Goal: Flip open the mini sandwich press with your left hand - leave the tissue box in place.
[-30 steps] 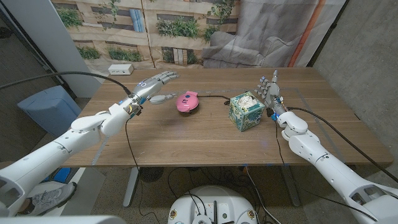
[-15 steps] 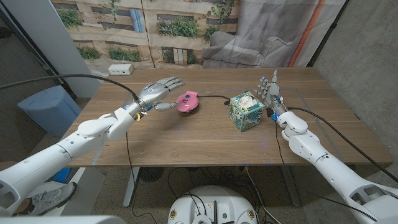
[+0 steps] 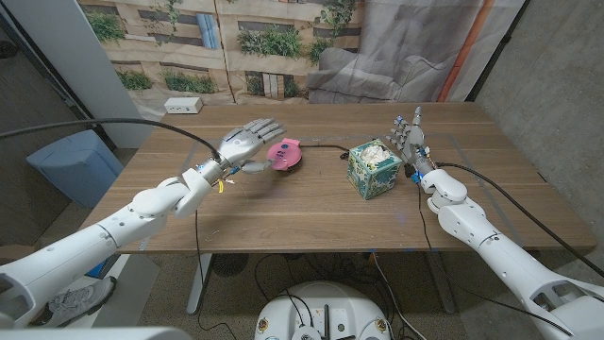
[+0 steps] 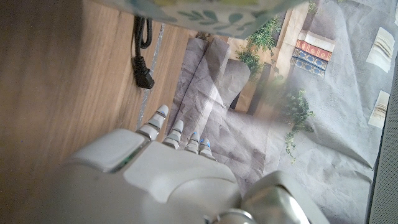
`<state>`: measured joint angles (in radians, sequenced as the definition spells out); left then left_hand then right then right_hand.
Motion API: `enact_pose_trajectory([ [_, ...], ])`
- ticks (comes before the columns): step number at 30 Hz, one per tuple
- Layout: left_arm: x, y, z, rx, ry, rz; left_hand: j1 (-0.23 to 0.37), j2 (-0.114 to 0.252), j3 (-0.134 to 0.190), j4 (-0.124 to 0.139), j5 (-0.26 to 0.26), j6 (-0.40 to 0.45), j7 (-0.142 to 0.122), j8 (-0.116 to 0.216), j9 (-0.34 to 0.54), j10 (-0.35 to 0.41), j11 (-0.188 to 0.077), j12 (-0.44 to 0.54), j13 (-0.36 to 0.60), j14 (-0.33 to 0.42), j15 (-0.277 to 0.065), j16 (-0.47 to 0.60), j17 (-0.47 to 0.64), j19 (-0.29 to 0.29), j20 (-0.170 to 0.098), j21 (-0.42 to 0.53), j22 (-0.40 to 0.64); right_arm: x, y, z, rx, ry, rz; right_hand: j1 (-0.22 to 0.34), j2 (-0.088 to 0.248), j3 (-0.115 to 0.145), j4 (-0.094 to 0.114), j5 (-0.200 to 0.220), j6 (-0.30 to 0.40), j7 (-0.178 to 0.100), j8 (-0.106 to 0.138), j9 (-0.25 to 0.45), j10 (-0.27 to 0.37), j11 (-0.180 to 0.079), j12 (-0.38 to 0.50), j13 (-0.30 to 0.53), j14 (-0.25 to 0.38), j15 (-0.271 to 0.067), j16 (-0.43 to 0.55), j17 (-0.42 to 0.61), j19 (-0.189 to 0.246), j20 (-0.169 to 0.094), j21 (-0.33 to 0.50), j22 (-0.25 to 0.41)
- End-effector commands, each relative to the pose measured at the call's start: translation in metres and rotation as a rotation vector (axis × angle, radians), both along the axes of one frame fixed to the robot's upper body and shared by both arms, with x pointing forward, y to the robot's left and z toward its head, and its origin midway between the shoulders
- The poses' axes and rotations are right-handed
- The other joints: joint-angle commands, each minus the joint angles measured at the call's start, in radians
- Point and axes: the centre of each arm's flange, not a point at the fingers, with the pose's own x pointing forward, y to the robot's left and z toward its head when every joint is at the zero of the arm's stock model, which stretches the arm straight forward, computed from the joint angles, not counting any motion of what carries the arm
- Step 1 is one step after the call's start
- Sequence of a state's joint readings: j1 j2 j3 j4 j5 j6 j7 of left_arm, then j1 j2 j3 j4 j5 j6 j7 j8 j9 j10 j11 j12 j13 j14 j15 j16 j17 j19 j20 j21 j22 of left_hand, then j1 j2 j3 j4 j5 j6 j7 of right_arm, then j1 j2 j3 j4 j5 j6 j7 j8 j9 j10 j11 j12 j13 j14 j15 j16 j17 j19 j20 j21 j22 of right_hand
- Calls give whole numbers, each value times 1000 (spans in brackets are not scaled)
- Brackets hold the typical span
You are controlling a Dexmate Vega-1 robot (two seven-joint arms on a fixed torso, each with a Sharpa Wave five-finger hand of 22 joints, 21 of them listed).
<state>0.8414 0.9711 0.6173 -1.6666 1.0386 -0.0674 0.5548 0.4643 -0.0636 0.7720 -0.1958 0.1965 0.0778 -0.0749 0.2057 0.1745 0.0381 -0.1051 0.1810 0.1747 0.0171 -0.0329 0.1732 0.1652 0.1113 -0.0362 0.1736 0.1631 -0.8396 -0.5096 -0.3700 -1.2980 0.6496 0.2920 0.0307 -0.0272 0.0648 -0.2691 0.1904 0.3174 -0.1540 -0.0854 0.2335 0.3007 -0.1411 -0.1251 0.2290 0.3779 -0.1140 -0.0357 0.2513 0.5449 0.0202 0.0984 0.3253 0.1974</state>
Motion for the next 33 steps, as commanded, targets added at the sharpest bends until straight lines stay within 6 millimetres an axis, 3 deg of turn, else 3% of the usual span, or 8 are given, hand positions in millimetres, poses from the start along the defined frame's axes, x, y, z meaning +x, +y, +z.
enact_pose_trajectory([
  [1, 4, -5, -19, 58, -45, 91, 25, -9, 4, 2, 5, -23, 12, -8, 4, -28, 7, -7, 2, -19, -40, -4, 2, -16, -62, -1, 0, 0, 0, 0, 0, 0, 0, 4, 88, -6, -1, 7, -5, 0, 2, 5, -6, 1, 4, 5, -6, -20, 6, 1, 4, 7, -1, 2],
  [21, 17, -11, -52, 121, -171, 114, 58, -29, 0, 4, 4, -34, 24, -5, 4, -46, 19, -1, 2, -35, -28, -1, 2, -36, -52, 1, 0, 0, 0, 0, 0, 0, 0, 4, 88, -7, -1, 7, -6, -2, 2, 6, -6, 2, 4, 6, -5, -20, 6, 1, 5, 7, -2, 3],
  [33, 25, -11, -56, 75, -179, 140, 71, -37, -3, 4, 3, -25, 26, 0, 3, -42, 22, 2, 1, -28, -27, 3, 2, -29, -51, 5, 0, 0, 0, 0, 0, 0, 0, 4, 88, -7, -1, 7, -6, -2, 1, 6, -6, 2, 4, 7, -6, -20, 5, 1, 5, 7, -3, 3],
])
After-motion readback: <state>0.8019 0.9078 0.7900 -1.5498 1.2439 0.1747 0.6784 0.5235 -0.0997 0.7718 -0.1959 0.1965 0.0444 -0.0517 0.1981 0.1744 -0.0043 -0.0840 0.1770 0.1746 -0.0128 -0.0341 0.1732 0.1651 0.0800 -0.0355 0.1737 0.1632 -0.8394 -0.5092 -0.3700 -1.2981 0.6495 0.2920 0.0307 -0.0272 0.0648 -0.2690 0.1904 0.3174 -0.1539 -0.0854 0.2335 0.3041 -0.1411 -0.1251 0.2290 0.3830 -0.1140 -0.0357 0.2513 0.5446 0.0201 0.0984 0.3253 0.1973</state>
